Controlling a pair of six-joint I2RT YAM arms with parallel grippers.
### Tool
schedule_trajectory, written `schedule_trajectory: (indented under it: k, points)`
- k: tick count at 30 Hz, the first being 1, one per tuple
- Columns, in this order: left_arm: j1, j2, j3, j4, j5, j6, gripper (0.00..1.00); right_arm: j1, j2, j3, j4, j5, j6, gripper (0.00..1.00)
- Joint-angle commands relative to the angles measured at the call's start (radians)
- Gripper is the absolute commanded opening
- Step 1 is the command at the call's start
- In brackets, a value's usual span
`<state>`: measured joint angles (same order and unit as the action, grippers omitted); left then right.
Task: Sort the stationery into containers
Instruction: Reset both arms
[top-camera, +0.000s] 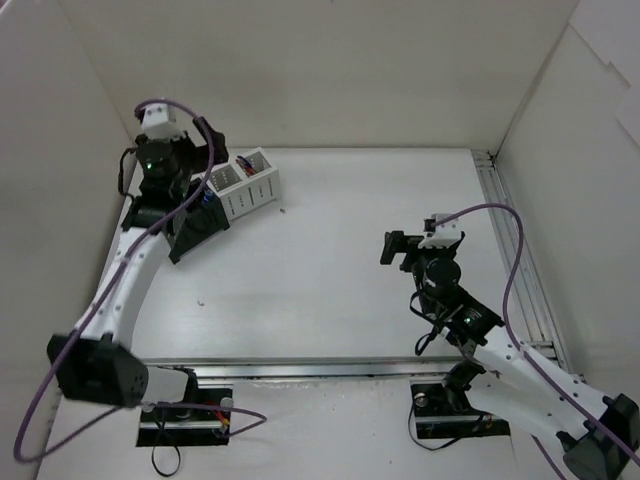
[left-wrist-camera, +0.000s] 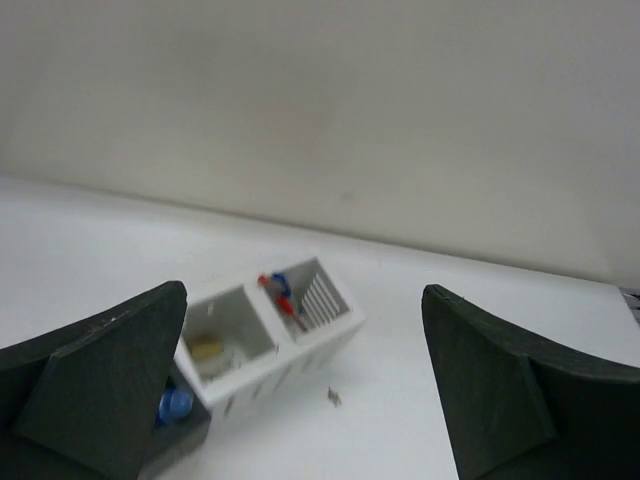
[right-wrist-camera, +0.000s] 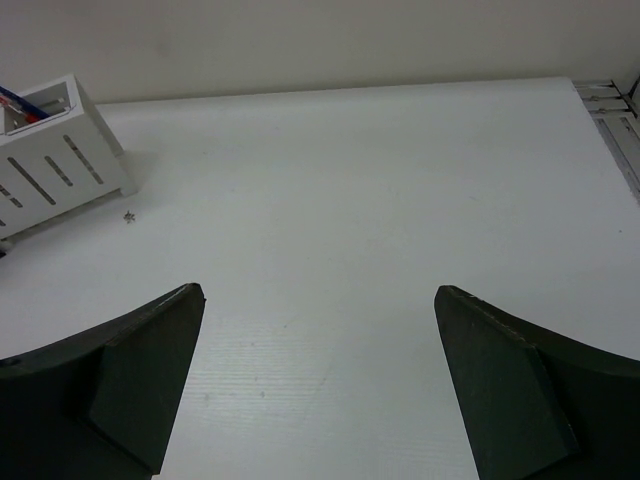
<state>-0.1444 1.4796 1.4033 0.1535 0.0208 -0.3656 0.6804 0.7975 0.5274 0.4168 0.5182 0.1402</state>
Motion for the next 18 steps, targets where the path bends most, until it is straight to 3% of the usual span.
schedule_trajectory:
  k: [1, 3, 9, 13, 14, 18]
  points:
    - [-0.007, -0.238, -0.127, -0.280, -0.122, -0.125, 1.00, -0.005, -0.053, 0.013, -0.094, 0.063, 0.084, 0.98]
    - [-0.007, -0.385, -0.258, -0.410, -0.146, -0.186, 1.00, -0.002, -0.075, 0.016, -0.147, 0.120, 0.114, 0.98]
    - [-0.053, -0.785, -0.596, -0.573, -0.171, -0.328, 1.00, -0.002, -0.127, 0.056, -0.320, 0.226, 0.197, 0.98]
    - [-0.053, -0.950, -0.607, -0.784, -0.307, -0.378, 1.00, -0.004, -0.162, 0.036, -0.332, 0.264, 0.233, 0.98]
    - [-0.073, -1.005, -0.613, -0.843, -0.347, -0.450, 1.00, -0.004, -0.168, 0.034, -0.334, 0.258, 0.233, 0.98]
    - [-0.083, -1.116, -0.659, -0.806, -0.386, -0.455, 1.00, -0.002, -0.204, 0.033, -0.352, 0.249, 0.256, 0.98]
